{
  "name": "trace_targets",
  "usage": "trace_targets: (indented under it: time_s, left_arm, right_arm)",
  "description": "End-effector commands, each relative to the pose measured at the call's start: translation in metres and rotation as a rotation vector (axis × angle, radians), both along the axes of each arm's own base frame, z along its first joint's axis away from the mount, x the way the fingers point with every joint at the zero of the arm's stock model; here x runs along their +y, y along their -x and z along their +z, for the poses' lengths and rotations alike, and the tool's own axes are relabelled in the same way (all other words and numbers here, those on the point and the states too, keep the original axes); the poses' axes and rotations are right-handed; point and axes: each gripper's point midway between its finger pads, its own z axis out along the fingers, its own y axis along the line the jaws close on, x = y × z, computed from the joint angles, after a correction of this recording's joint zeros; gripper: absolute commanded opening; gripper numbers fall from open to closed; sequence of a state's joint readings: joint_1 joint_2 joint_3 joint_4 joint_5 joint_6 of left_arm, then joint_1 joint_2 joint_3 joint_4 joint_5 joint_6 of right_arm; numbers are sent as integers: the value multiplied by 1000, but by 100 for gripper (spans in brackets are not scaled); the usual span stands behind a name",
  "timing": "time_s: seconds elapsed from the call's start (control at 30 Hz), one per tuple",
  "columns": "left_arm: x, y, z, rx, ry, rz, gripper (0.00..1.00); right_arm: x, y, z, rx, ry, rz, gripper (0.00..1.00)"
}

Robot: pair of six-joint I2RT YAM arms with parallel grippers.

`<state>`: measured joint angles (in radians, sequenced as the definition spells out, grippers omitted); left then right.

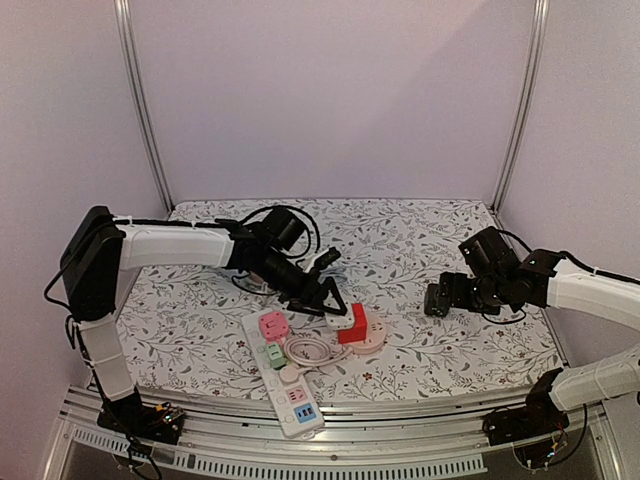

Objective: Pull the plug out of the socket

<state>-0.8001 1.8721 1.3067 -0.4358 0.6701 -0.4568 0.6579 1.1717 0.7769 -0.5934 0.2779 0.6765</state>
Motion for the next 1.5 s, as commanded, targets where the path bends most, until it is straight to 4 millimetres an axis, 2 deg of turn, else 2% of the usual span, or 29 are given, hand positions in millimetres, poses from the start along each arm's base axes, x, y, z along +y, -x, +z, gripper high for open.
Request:
trace_targets:
  time_s: [0.0,0.37,0.57,0.63,0.73,0.87,1.13,1.33,1.37,1.47]
  left_arm:
    - [-4,-1,24,-54,78,-22,80]
    - [-28,6,68,-95,196,-70,80]
    - [-37,16,69,-85,199,-98,80]
    - [-33,13,69,-103,178,-86,80]
    - [-15,-2,64,-154,128,-20,80]
    - [4,-14,50,-104,103,80,81]
    - [15,1,17,-32,90,185,81]
    - [1,13,17,-25,143,211,82]
    - [-7,13,23,-49,173,207,82]
    - [-12,13,26,-45,210,231,82]
  right_arm:
    - [-7,1,1,-1,16,-13,93]
    - [-4,-2,7,-15,4,-5,93]
    - [-5,1,3,-6,8,-4,93]
    - [-6,2,4,-7,5,-5,93]
    - [-7,4,6,-16,-2,-5,93]
    - [-2,7,9,-25,-36,16,93]
    - [72,25,39,-128,-232,233,92]
    - [124,39,31,-71,-259,342,81]
    - [132,42,27,-55,-267,360,79]
    - [149,44,15,-26,-282,377,74]
